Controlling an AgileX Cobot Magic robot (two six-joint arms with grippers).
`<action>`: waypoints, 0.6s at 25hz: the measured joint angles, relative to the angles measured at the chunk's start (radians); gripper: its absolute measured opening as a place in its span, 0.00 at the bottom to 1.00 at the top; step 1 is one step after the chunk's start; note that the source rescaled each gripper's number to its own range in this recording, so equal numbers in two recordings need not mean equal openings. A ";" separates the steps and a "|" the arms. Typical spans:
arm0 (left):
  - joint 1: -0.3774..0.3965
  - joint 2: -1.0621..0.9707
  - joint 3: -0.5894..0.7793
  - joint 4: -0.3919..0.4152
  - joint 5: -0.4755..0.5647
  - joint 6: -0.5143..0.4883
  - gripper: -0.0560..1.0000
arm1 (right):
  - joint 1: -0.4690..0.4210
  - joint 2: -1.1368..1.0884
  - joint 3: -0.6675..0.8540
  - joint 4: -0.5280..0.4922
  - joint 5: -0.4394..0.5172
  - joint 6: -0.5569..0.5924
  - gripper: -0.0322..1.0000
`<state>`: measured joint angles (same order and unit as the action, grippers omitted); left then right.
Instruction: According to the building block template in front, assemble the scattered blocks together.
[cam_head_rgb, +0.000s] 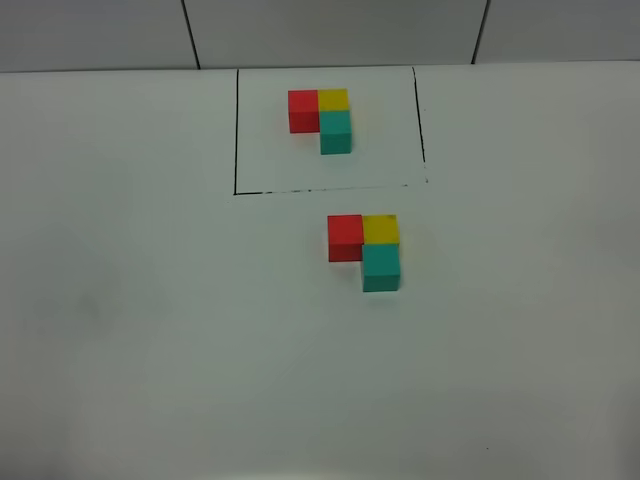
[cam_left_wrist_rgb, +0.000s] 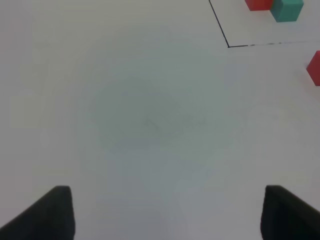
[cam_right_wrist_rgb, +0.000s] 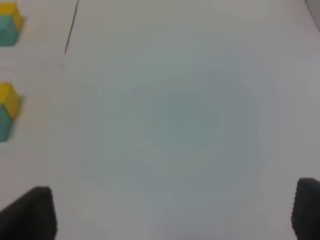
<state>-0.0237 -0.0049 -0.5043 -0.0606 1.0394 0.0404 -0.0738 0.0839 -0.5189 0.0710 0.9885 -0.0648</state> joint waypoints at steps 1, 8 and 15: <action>0.000 0.000 0.000 0.000 0.000 0.000 0.96 | 0.000 -0.022 0.003 0.001 0.020 0.000 0.91; 0.000 0.000 0.000 0.000 0.000 0.000 0.96 | 0.000 -0.032 0.020 0.022 0.078 0.003 0.84; 0.000 0.000 0.000 0.000 0.000 0.000 0.96 | 0.000 -0.032 0.021 0.023 0.075 0.003 0.69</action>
<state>-0.0237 -0.0049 -0.5043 -0.0606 1.0394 0.0404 -0.0738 0.0515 -0.4976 0.0940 1.0638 -0.0616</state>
